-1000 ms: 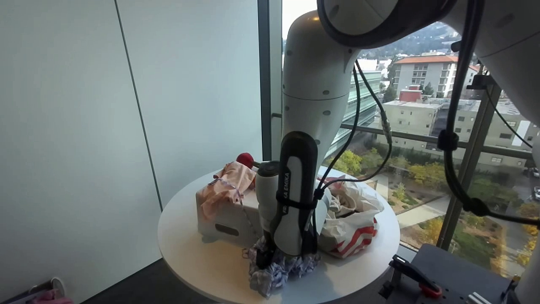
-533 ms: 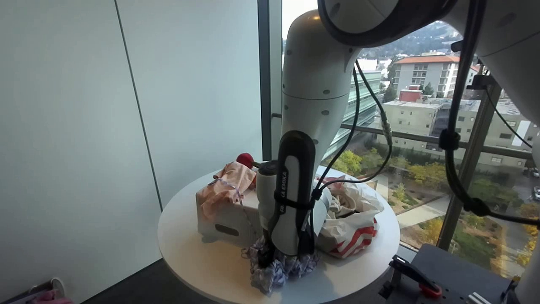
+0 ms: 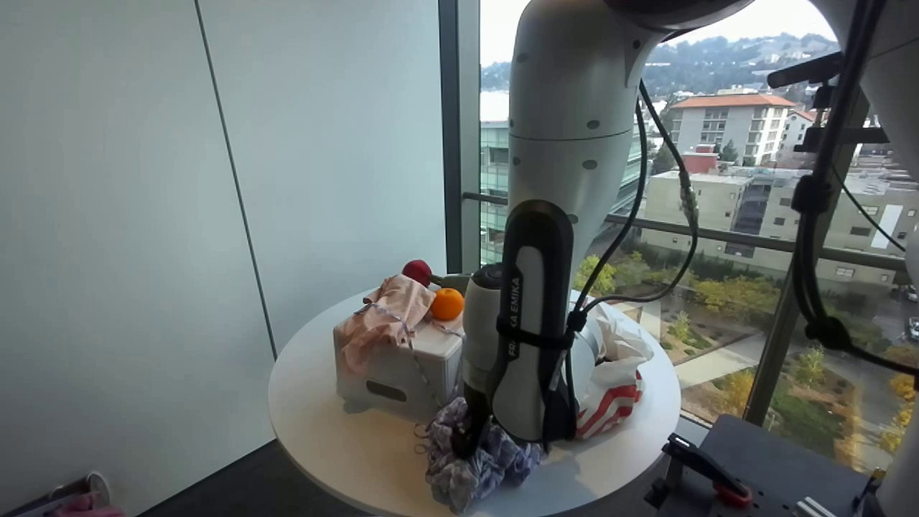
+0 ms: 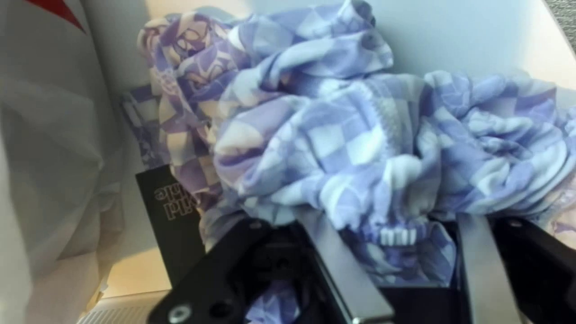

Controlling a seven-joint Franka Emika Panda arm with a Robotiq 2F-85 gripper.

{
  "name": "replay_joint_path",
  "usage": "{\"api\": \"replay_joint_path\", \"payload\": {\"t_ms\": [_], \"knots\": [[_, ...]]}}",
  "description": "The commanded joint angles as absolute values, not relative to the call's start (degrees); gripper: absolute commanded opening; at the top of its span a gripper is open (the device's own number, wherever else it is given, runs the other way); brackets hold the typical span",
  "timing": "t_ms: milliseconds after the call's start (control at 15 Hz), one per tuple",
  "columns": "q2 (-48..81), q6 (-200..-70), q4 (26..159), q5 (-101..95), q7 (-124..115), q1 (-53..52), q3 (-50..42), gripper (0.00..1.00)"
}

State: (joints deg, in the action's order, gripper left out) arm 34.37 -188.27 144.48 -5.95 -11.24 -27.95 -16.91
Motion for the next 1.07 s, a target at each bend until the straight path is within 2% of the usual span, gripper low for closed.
{"api": "replay_joint_path", "payload": {"t_ms": [0, 133, 267, 333, 400, 667, 1000], "knots": [[26.81, -195.2, 154.62, 0.19, -6.65, -32.45, -20.4, 0.08], [23.95, -200.84, 159.52, 6.19, -3.33, -36.04, -23.31, 0.07], [20.76, -206.88, 164.22, 13.37, 0.65, -37.64, -23.83, 0.02], [24.22, -206.52, 158.19, 15.78, 1.25, -35.49, -21.48, 0.05], [22.52, -207.75, 159.43, 18.83, 2.67, -35.8, -20.97, 0.04], [18.72, -206.21, 157.59, 28.34, 7.54, -37.67, -20.1, 0.07], [13.22, -201.19, 158.18, 47.55, 17.07, -43.45, -20.15, 0.05]]}}
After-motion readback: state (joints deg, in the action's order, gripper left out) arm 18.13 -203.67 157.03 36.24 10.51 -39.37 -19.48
